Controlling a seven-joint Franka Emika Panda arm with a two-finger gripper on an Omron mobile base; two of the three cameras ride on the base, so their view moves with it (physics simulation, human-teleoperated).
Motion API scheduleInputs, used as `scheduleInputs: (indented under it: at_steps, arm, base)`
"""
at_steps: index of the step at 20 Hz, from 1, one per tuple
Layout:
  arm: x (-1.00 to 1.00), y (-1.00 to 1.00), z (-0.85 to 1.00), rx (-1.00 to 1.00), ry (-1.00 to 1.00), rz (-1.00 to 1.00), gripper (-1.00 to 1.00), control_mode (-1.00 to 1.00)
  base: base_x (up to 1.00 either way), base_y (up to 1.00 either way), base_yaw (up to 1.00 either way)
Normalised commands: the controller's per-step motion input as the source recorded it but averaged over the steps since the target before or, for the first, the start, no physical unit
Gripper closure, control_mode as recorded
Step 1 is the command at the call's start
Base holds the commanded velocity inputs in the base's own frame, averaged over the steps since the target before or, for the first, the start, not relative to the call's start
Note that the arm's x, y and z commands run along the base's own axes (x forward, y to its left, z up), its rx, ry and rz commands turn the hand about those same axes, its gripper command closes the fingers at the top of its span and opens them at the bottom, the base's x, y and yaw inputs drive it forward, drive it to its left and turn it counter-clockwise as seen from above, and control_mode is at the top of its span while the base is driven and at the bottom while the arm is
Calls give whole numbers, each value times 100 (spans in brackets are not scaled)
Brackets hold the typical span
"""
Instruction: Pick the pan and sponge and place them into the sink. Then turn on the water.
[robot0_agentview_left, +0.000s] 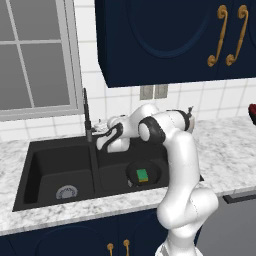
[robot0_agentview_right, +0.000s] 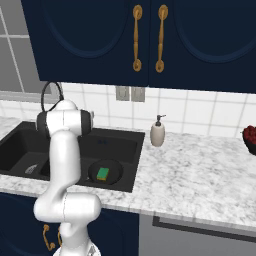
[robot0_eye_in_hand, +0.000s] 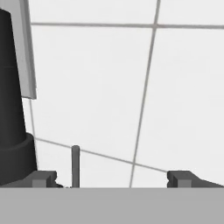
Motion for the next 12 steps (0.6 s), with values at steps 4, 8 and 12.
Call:
scheduleInputs:
  at_steps: [4,8,12]
  arm:
    - [0,0,-30,0,-5,0,-100,-100]
    - [0,0,-25,0,-5,0,-100,-100]
    - [9,1,-9,0,-4,0,-100,-100]
  base:
    - [0,0,0]
    - [0,0,0]
    - [0,0,0]
